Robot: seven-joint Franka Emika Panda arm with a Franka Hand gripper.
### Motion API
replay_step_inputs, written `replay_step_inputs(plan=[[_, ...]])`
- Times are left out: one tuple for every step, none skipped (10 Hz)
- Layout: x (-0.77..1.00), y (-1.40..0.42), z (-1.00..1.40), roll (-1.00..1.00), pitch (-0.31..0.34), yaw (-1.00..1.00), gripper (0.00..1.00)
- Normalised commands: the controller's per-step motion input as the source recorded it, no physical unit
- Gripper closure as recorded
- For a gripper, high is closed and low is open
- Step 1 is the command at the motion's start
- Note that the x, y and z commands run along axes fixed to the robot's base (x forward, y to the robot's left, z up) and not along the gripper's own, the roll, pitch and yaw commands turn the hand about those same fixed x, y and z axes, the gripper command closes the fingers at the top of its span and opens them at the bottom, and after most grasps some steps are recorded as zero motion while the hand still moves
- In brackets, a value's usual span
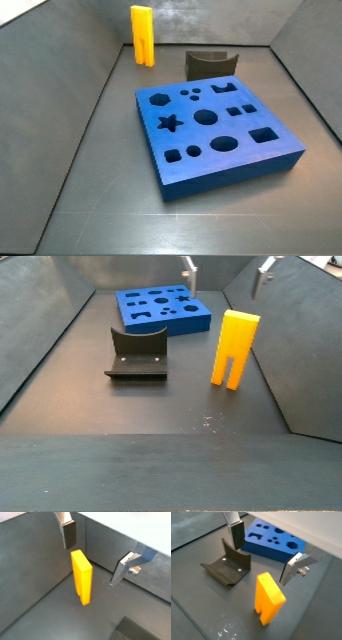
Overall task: Pick up the double-square object. Move up. Move to above the board. Insert the double-square object.
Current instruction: Pick up the double-square object.
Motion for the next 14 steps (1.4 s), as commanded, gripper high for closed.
replay_step_inputs(plan=[[-0.23, 0.0, -0.07, 0.0, -0.026, -0.59, 0.0], [-0.09, 0.0, -0.07, 0.0, -0.02, -0.59, 0.0], [0.0, 0.03, 0.0, -0.04, -0.01, -0.54, 0.0], [0.0, 0.11, 0.0, -0.06, -0.014, -0.47, 0.0], [0.0, 0.14, -0.09, -0.04, 0.0, -0.4, 0.0], [0.0, 0.11, -0.25, 0.0, 0.0, -0.29, 0.0], [0.0, 0.05, -0.3, 0.0, 0.0, -0.27, 0.0], [-0.04, 0.0, -0.31, 0.02, 0.0, -0.18, 0.0], [-0.03, 0.0, -0.38, 0.05, 0.0, -0.12, 0.0], [-0.05, 0.0, -0.32, 0.0, 0.0, -0.1, 0.0], [0.0, 0.13, -0.27, -0.01, 0.0, 0.0, 0.0], [0.0, 0.21, -0.29, -0.04, 0.0, 0.01, 0.0], [0.0, 0.11, -0.21, -0.03, 0.0, 0.0, 0.0], [0.0, 0.0, 0.0, 0.01, 0.0, 0.0, 0.0]])
